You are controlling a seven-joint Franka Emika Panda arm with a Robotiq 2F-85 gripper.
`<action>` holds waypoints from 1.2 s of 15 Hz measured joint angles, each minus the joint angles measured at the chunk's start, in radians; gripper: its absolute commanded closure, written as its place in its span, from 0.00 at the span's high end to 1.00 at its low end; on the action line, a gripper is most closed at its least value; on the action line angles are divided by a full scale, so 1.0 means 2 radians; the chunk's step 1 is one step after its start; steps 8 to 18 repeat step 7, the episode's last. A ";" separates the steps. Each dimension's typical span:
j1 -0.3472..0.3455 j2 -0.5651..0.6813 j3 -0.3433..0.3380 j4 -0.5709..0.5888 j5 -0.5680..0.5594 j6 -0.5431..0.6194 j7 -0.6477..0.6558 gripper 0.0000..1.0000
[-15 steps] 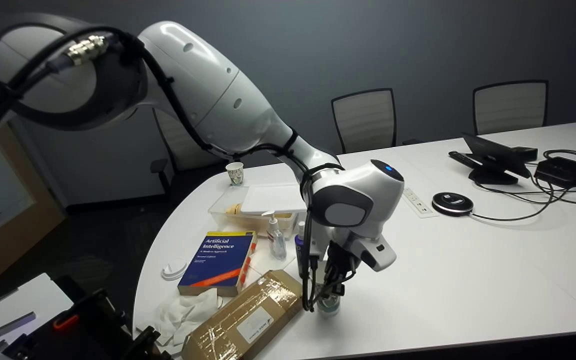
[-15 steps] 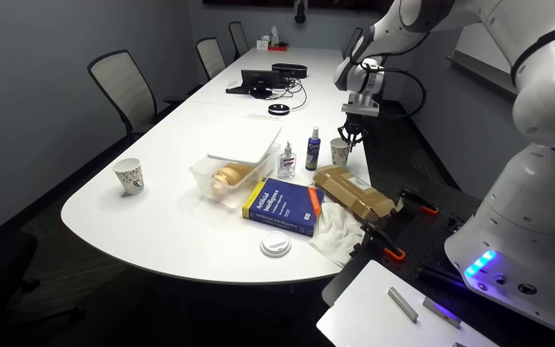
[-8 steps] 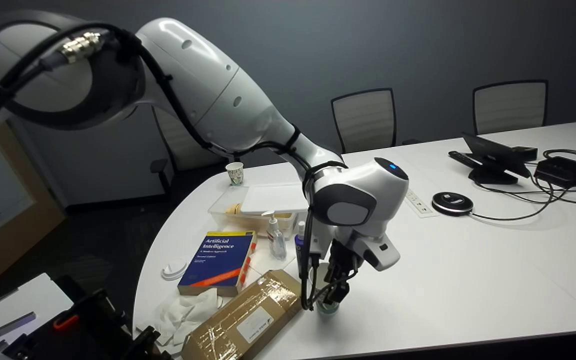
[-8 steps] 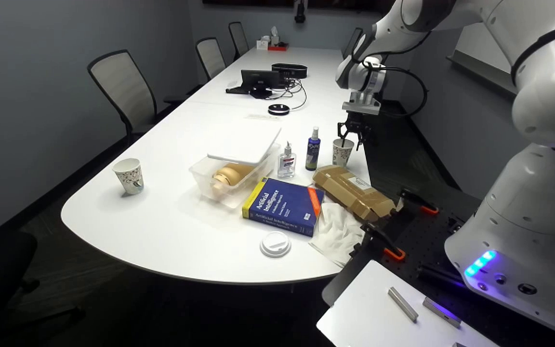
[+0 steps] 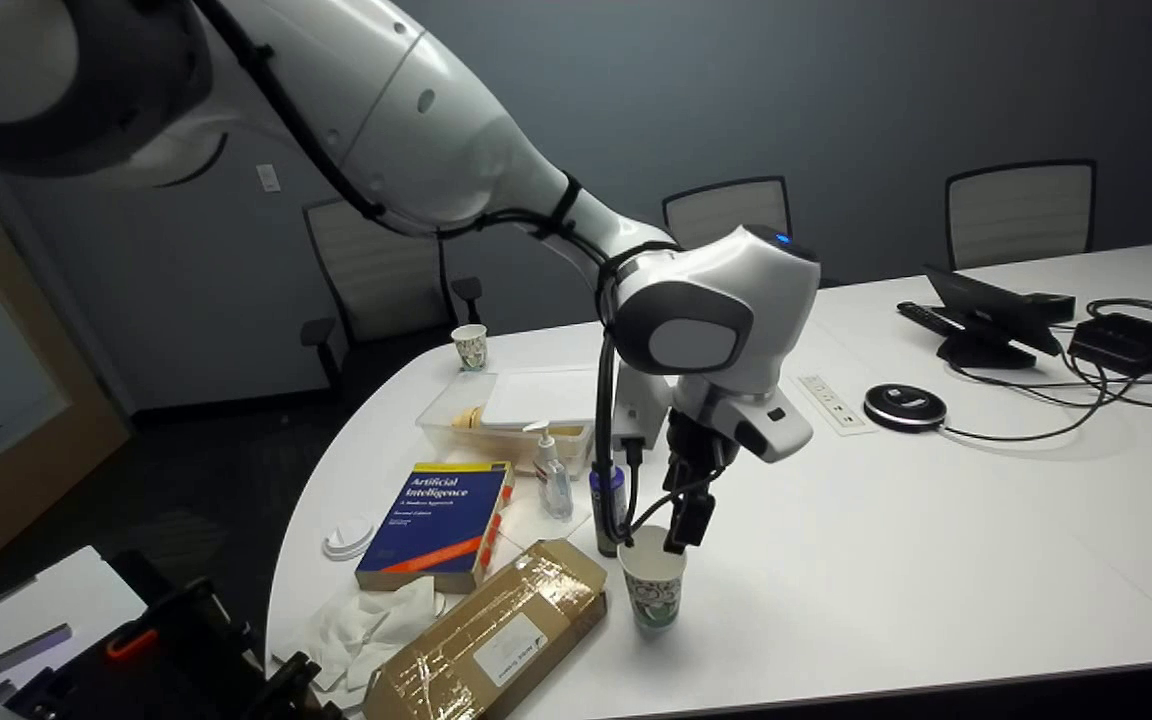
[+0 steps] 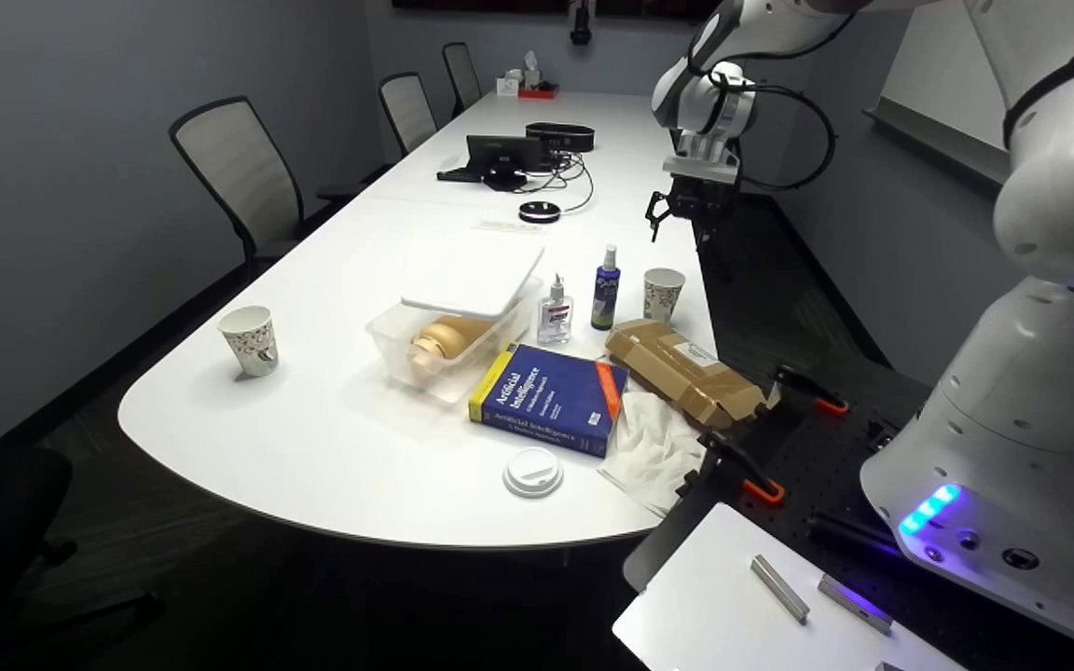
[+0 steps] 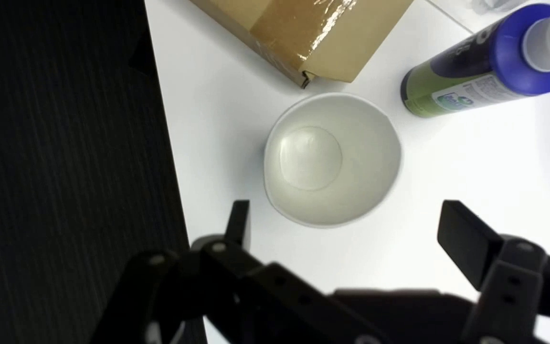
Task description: Move the cup next to the book to the right of the blue spray bottle
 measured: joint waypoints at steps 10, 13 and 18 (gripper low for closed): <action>0.018 -0.076 -0.005 -0.042 -0.027 -0.004 0.000 1.00; 0.018 -0.076 -0.005 -0.042 -0.027 -0.004 0.000 1.00; 0.018 -0.076 -0.005 -0.042 -0.027 -0.004 0.000 1.00</action>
